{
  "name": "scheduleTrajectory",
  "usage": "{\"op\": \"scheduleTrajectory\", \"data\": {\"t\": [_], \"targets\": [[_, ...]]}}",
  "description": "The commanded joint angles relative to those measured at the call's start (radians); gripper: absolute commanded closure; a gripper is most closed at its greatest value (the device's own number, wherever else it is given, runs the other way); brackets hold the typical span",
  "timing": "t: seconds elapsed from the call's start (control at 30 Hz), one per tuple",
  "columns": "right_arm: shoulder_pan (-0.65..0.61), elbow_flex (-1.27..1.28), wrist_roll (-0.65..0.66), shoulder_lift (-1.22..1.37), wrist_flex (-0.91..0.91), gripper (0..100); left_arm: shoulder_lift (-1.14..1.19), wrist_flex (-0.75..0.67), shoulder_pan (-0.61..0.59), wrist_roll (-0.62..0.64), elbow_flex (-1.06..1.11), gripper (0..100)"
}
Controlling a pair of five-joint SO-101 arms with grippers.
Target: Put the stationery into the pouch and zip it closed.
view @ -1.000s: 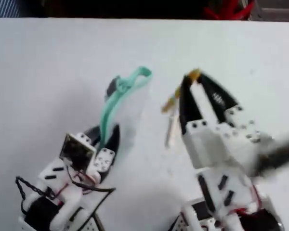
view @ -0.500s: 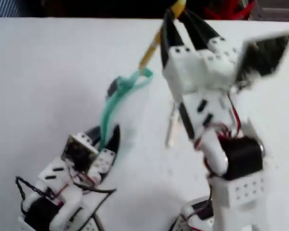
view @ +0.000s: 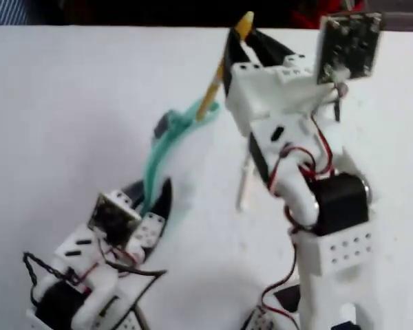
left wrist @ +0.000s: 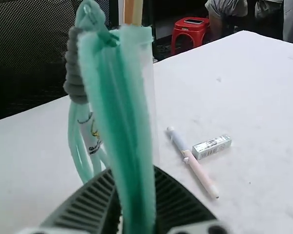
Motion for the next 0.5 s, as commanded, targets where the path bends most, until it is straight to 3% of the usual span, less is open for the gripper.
{"op": "scheduleTrajectory", "data": {"t": [0.0, 0.47], "targets": [[-0.004, 0.02, -0.006, 0.001, 0.002, 98.1, -0.007, 0.012, 0.008, -0.009, -0.006, 98], [-0.087, 0.057, -0.048, 0.01, 0.104, 98.1, -0.007, 0.012, 0.008, -0.011, -0.006, 98]]}}
